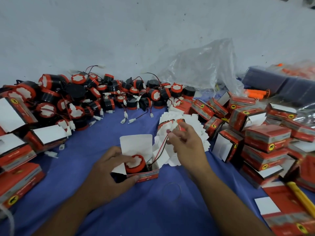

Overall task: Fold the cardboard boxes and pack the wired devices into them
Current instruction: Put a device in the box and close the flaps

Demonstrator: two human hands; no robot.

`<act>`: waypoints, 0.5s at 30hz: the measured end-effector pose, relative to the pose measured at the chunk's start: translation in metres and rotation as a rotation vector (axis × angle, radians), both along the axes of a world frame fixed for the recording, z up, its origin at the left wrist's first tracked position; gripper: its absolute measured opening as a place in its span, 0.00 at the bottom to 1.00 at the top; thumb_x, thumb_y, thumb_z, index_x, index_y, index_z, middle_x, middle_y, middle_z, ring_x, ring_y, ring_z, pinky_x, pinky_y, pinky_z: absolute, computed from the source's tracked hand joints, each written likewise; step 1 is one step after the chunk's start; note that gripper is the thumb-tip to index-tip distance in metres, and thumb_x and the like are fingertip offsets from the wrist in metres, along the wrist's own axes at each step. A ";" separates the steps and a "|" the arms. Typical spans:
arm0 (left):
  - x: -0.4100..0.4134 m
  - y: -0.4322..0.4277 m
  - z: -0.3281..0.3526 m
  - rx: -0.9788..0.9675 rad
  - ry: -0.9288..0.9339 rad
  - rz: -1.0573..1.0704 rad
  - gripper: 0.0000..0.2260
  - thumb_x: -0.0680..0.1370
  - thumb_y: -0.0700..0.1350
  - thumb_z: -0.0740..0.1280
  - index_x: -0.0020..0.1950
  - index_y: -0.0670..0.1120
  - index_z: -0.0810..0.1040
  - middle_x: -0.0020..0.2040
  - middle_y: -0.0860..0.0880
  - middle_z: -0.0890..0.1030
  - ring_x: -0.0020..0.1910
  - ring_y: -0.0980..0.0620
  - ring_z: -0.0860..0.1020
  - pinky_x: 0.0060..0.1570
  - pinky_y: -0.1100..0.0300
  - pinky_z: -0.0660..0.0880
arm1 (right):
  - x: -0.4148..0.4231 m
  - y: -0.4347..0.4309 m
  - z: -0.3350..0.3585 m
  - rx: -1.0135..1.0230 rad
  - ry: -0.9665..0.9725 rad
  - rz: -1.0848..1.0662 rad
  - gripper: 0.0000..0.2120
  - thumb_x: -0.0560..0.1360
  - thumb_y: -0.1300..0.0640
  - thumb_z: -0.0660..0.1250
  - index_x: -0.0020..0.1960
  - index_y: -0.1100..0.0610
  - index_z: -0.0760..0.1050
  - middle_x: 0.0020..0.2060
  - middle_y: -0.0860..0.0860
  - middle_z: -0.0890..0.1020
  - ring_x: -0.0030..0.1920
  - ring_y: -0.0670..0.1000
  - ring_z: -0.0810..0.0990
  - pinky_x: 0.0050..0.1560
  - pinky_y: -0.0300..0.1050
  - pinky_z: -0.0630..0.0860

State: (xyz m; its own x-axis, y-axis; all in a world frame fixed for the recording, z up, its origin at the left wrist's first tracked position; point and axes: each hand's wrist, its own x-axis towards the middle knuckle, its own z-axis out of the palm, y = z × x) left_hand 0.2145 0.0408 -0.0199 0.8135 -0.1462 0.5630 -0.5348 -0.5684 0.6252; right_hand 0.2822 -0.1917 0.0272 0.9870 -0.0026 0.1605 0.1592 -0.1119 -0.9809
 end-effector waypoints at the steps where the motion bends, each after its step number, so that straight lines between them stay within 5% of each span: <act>1: -0.001 0.000 0.000 -0.002 0.004 0.003 0.16 0.68 0.50 0.78 0.54 0.52 0.83 0.55 0.56 0.77 0.56 0.57 0.78 0.52 0.72 0.72 | 0.000 -0.001 0.003 0.064 -0.029 -0.003 0.22 0.80 0.58 0.68 0.73 0.51 0.68 0.50 0.50 0.86 0.44 0.45 0.84 0.48 0.43 0.75; 6: -0.002 0.000 0.001 0.001 0.017 0.011 0.16 0.67 0.50 0.78 0.53 0.51 0.83 0.54 0.55 0.77 0.55 0.57 0.78 0.51 0.72 0.72 | -0.008 -0.002 0.013 0.103 -0.238 0.111 0.19 0.82 0.65 0.63 0.64 0.44 0.71 0.43 0.59 0.79 0.39 0.50 0.84 0.40 0.42 0.79; 12: 0.000 0.000 0.001 0.025 0.027 -0.019 0.20 0.68 0.49 0.77 0.59 0.57 0.82 0.59 0.56 0.74 0.57 0.61 0.76 0.52 0.72 0.74 | -0.024 0.006 0.011 -0.265 -0.398 0.280 0.13 0.80 0.60 0.68 0.57 0.43 0.74 0.39 0.46 0.84 0.42 0.47 0.86 0.44 0.47 0.83; 15: 0.001 0.001 0.000 0.003 0.029 -0.028 0.18 0.68 0.49 0.78 0.58 0.55 0.83 0.58 0.58 0.74 0.57 0.61 0.77 0.52 0.72 0.73 | -0.025 0.008 0.003 -0.527 -0.522 0.279 0.08 0.78 0.61 0.69 0.55 0.51 0.79 0.36 0.46 0.82 0.38 0.47 0.81 0.41 0.45 0.80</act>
